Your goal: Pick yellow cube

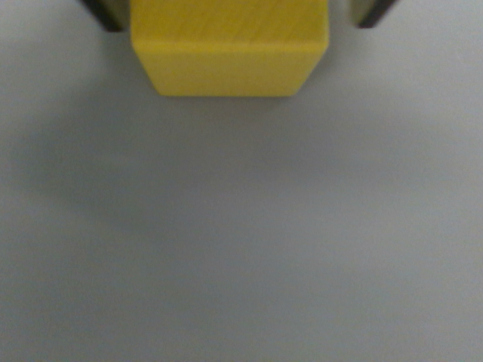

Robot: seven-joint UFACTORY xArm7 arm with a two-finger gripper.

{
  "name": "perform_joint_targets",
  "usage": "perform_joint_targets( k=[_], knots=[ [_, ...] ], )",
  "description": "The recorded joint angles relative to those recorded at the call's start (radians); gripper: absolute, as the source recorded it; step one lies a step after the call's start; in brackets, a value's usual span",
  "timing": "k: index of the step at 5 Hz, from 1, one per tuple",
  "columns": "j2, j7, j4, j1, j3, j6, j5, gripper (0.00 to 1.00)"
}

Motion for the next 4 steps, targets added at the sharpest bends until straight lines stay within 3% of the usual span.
perform_joint_targets(
  k=[4],
  knots=[
    [-0.006,0.001,0.008,0.0002,0.000,0.015,-0.0010,1.00]
  ],
)
